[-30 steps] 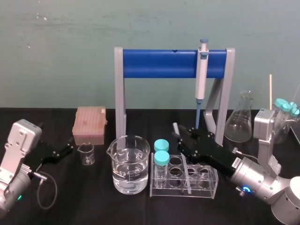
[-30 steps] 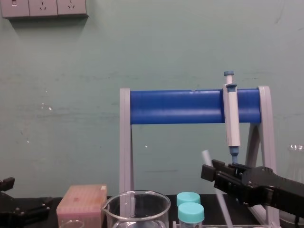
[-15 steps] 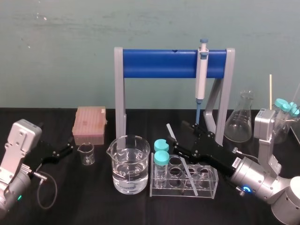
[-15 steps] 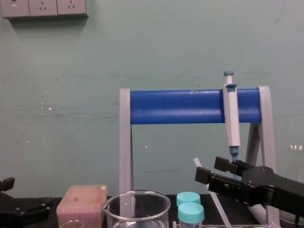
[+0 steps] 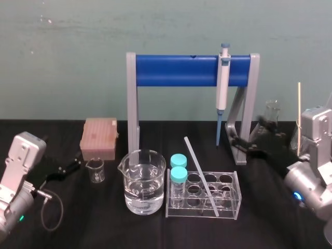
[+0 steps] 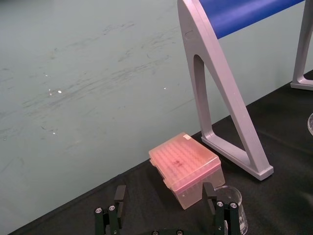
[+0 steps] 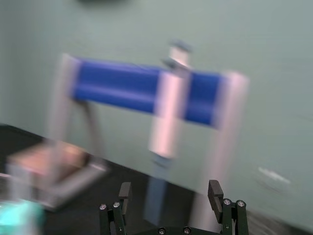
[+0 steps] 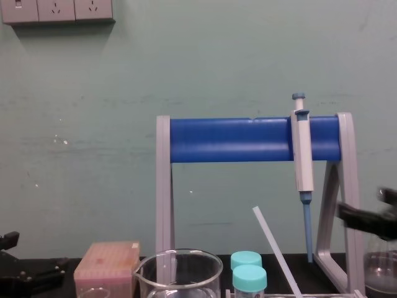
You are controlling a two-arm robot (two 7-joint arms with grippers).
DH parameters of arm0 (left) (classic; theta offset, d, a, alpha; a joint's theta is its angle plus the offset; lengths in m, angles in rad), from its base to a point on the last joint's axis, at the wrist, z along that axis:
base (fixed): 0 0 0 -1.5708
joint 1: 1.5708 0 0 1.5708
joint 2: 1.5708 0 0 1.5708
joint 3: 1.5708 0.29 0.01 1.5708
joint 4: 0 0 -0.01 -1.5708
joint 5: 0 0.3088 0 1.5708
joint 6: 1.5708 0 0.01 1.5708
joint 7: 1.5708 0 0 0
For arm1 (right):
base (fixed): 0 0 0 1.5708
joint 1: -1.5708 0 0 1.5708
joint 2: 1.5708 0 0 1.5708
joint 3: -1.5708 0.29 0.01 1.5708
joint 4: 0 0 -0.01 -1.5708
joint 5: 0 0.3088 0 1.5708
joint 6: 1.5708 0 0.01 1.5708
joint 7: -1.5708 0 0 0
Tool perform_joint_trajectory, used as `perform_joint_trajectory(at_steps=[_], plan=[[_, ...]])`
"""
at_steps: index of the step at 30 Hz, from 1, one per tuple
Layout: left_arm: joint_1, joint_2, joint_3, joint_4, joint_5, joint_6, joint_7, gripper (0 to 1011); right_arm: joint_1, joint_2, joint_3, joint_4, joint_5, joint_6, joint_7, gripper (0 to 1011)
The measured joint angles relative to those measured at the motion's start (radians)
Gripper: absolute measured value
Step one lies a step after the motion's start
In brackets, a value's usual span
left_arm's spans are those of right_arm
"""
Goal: Pick up the stirring rod with one hand, then place it down.
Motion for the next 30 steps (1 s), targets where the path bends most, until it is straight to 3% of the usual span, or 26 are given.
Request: perform_joint_trajectory(at_steps=[2, 5, 10, 30], plan=[[0.000, 0.000, 0.000, 0.000, 0.000, 0.000, 0.000, 1000, -0.026, 0.002, 0.023, -0.020, -0.046, 0.069, -0.105, 1000], [0.000, 0.000, 0.000, 0.000, 0.000, 0.000, 0.000, 1000, -0.053, 0.001, 0.045, -0.032, -0.073, 0.152, -0.184, 1000], [0.000, 0.000, 0.000, 0.000, 0.000, 0.000, 0.000, 1000, -0.080, -0.004, 0.065, -0.041, -0.079, 0.217, -0.212, 1000], [0.000, 0.000, 0.000, 0.000, 0.000, 0.000, 0.000, 1000, -0.079, -0.004, 0.064, -0.041, -0.078, 0.218, -0.212, 1000]])
